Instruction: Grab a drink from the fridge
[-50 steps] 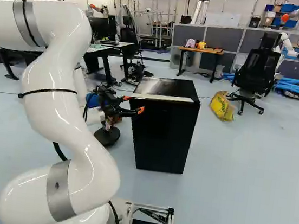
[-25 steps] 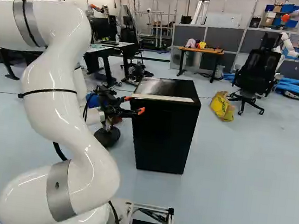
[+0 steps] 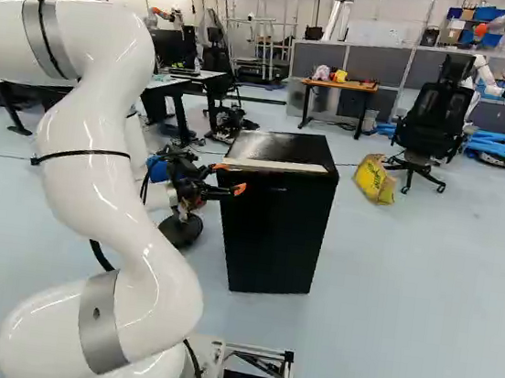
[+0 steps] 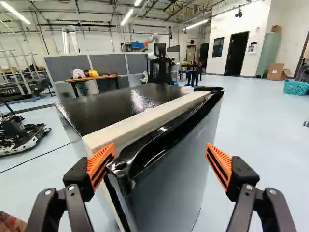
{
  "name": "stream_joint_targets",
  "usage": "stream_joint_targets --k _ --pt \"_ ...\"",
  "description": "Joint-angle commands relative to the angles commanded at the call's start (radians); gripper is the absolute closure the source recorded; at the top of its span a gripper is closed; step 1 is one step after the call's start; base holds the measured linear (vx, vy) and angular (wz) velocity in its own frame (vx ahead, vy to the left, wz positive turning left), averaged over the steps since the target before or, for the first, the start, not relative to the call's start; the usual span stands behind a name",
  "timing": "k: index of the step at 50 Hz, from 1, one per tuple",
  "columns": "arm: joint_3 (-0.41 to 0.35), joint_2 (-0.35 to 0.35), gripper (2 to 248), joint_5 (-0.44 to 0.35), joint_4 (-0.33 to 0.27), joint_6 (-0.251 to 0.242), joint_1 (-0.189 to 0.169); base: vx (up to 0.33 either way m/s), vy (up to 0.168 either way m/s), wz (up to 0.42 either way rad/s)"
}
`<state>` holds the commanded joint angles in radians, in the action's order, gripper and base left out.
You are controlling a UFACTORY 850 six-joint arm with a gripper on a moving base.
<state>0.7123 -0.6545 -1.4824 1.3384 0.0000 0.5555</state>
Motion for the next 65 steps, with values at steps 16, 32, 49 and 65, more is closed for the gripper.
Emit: stream_joint_targets --k 16,32,49,65 --pt "0.0 0.0 3 0.0 0.019 0.0 0.0 0.0 0.0 0.0" --pt "-0.002 0.001 3 0.0 0.047 0.0 0.001 0.0 0.0 0.0" --pt "-0.033 0.016 3 0.0 0.083 0.0 0.017 0.0 0.0 0.0" --pt "-0.076 0.035 3 0.0 0.124 0.0 0.042 0.0 0.0 0.0"
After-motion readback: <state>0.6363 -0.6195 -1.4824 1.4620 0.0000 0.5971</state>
